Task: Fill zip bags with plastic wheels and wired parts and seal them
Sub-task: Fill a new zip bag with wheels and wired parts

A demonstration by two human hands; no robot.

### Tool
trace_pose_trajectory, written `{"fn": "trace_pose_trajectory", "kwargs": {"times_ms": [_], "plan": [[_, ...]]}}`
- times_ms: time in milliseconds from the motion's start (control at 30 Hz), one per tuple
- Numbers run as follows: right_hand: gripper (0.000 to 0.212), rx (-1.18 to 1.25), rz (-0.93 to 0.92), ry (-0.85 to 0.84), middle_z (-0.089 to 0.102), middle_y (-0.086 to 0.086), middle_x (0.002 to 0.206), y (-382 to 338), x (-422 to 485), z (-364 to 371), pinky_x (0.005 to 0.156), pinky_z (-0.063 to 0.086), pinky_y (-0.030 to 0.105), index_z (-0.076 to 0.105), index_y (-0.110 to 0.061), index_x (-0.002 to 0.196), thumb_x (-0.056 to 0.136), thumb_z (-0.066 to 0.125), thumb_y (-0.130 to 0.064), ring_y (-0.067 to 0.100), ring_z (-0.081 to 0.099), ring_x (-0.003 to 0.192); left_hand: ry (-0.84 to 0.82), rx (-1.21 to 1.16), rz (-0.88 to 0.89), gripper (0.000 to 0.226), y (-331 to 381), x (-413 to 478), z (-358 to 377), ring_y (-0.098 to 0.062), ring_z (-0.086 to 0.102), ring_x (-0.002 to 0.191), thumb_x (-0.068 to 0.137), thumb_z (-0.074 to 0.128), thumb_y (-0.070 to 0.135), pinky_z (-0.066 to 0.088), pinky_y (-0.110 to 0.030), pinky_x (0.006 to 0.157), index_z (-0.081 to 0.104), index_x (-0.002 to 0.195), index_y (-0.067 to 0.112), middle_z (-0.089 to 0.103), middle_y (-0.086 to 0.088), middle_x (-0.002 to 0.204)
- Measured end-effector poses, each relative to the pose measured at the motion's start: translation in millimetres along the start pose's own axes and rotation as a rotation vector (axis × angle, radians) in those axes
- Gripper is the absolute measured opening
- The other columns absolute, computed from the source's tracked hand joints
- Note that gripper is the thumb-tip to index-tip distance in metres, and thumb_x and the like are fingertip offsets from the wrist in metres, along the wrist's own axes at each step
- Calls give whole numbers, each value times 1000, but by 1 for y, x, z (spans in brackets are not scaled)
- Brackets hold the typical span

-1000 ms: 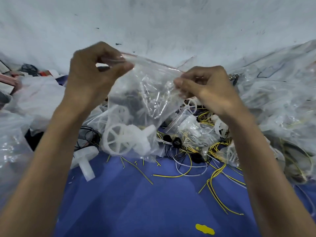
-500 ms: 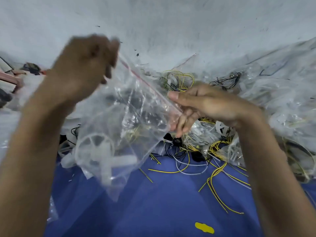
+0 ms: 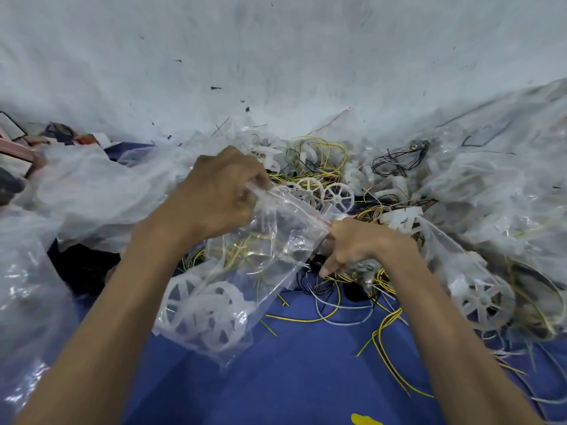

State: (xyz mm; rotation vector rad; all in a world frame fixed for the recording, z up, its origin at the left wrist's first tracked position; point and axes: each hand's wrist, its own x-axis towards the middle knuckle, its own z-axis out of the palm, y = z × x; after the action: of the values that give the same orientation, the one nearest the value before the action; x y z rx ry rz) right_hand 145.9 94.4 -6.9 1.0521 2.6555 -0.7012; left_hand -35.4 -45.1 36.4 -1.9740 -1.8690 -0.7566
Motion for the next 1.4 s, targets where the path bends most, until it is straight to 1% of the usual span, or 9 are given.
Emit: {"fn": "trace_pose_trajectory", "kwargs": {"times_ms": [100, 267, 500, 633, 767, 867, 1067, 1267, 1400], "plan": [[22, 56, -59, 26, 68, -1, 90, 1, 3, 4, 57, 43, 13, 62, -18, 88, 73, 78, -24, 6, 61, 72, -60, -2, 73, 37, 18, 0, -4, -8, 55, 85, 73, 63, -2, 50, -38, 86, 68, 106, 14, 66, 1, 95], [31, 102, -107, -20, 65, 4, 107, 4, 8, 9, 81, 56, 32, 60, -15, 112, 82, 69, -13, 23, 66, 91, -319, 48, 10, 36, 31, -3, -3, -9, 60, 96, 82, 61, 23, 41, -38, 98, 60, 114, 37, 67, 15, 94], [22, 238, -179, 84, 67, 7, 107, 18, -7, -14, 63, 53, 15, 69, -18, 85, 87, 58, 1, 10, 66, 76, -532, -66, -89, 31, 21, -4, -9, 17, 52, 79, 84, 63, 17, 44, -24, 87, 54, 71, 43, 58, 29, 77], [19, 382, -251, 163, 60, 2, 102, 21, -15, -25, 57, 48, 10, 67, -15, 98, 85, 64, -3, 7, 67, 63, -630, 18, -101, 28, 23, -4, -8, 7, 50, 83, 84, 59, 18, 38, -26, 87, 50, 69, 40, 56, 23, 80], [25, 474, -277, 184, 57, 3, 115, 23, -22, -29, 59, 48, 10, 62, -14, 112, 91, 56, -3, 6, 67, 66, -682, 52, -82, 36, 27, -3, -6, 3, 47, 84, 85, 52, 6, 32, -19, 72, 48, 67, 37, 53, 20, 79], [22, 579, -296, 192, 64, 2, 100, 27, -26, -30, 60, 48, 12, 64, -9, 111, 92, 54, -4, 5, 67, 68, -677, -4, -90, 37, 25, -4, -13, 8, 54, 86, 85, 51, 1, 39, -21, 79, 56, 70, 35, 61, 19, 84], [19, 343, -217, 245, 68, -6, 94, 28, -19, -25, 61, 48, 16, 69, -22, 96, 79, 73, -17, 6, 65, 71, -657, -49, -131, 47, 4, -7, -27, 14, 57, 74, 77, 46, -12, 43, -19, 77, 57, 62, 31, 64, 17, 74], [64, 330, -230, 117, 38, -3, 146, 17, 6, 0, 102, 40, 33, 34, -32, 141, 88, 58, -5, 14, 48, 125, -610, -38, -163, 39, -21, -13, -34, 11, 60, 74, 75, 46, -15, 44, -15, 73, 67, 70, 18, 68, 14, 73], [67, 112, -208, 388, 15, 2, 155, 23, 18, 2, 111, 22, 46, 33, -30, 142, 85, 61, -11, 28, 23, 140, -606, -55, -154, 42, -24, -12, -33, 11, 60, 74, 78, 48, -14, 41, -7, 69, 66, 67, 22, 67, 17, 70]]}}
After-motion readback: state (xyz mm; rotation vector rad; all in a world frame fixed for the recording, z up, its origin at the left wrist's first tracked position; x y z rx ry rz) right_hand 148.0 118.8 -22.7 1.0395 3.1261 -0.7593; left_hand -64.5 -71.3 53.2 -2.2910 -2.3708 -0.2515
